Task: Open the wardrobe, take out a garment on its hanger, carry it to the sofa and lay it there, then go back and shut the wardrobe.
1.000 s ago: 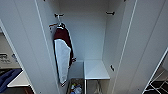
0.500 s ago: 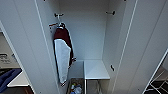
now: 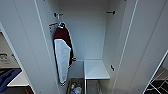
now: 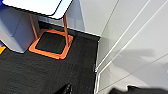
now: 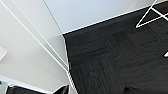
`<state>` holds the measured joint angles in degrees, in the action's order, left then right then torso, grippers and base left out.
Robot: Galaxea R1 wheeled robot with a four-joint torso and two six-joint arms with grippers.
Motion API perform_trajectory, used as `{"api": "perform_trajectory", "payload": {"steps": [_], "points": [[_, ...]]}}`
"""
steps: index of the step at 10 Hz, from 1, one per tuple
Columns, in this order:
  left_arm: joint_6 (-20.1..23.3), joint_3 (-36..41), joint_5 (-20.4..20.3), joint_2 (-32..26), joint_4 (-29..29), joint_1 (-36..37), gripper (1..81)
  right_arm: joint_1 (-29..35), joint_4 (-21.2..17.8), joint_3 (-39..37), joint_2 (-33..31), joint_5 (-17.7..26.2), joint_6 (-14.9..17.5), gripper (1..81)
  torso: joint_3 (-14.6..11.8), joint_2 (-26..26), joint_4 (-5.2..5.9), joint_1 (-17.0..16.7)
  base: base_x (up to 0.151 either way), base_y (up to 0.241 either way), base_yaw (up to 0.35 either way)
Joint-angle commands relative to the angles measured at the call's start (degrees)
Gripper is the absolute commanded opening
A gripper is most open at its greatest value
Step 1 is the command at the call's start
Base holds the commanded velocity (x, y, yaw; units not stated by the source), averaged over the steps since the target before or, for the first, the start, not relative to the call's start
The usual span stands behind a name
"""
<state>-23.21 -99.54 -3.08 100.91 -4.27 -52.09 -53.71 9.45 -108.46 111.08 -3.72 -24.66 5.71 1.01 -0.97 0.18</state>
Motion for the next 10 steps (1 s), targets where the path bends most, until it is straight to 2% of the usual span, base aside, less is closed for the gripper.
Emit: {"api": "perform_trajectory", "payload": {"steps": [1, 2, 3, 4, 6, 7, 10], "points": [[-1.31, -2.59, 15.56, -2.82, 1.45, 19.04, 81.1, 15.39, -1.19, -0.96, -3.73, 8.38, -6.63, 81.1, 0.0, 0.0, 0.0, 0.0, 0.0, 0.0, 0.0], [-1.31, -2.51, 19.42, -0.53, 4.43, 22.33, 81.1, 18.49, -2.85, 3.25, -3.56, 9.43, -9.34, 81.1, 0.02, -0.02, 0.0, 0.0, 0.0, 0.0, 0.0], [-1.31, -2.42, 20.65, 1.2, 7.04, 24.17, 81.1, 20.51, -5.28, 6.21, -3.13, 9.87, -10.91, 81.1, 0.02, -0.02, 0.0, 0.0, 0.0, 0.0, 0.0], [-1.22, -2.51, 20.66, 4.45, 10.21, 24.27, 81.1, 22.18, -9.06, 9.12, -2.08, 10.13, -12.07, 81.1, 0.05, -0.05, 0.0, 0.02, 0.0, 0.0, 0.0], [-1.22, -2.24, 20.66, 11.42, 14.46, 24.44, 81.1, 23.6, -15.86, 13.64, 1.72, 12.33, -12.16, 81.1, 0.05, -0.07, 0.0, 0.06, 0.0, 0.0, 0.0], [-1.22, -1.63, 20.83, 14.38, 15.95, 24.62, 81.1, 23.42, -17.44, 16.07, 3.54, 12.42, -12.16, 81.1, 0.07, -0.07, 0.02, 0.06, 0.0, 0.0, 0.0], [-1.22, 0.2, 22.51, 21.61, 16.75, 24.36, 81.1, 21.14, -17.37, 27.05, 6.11, 11.54, -11.9, 81.1, 0.11, -0.11, 0.0, 0.13, 0.0, 0.0, 0.0]]}}
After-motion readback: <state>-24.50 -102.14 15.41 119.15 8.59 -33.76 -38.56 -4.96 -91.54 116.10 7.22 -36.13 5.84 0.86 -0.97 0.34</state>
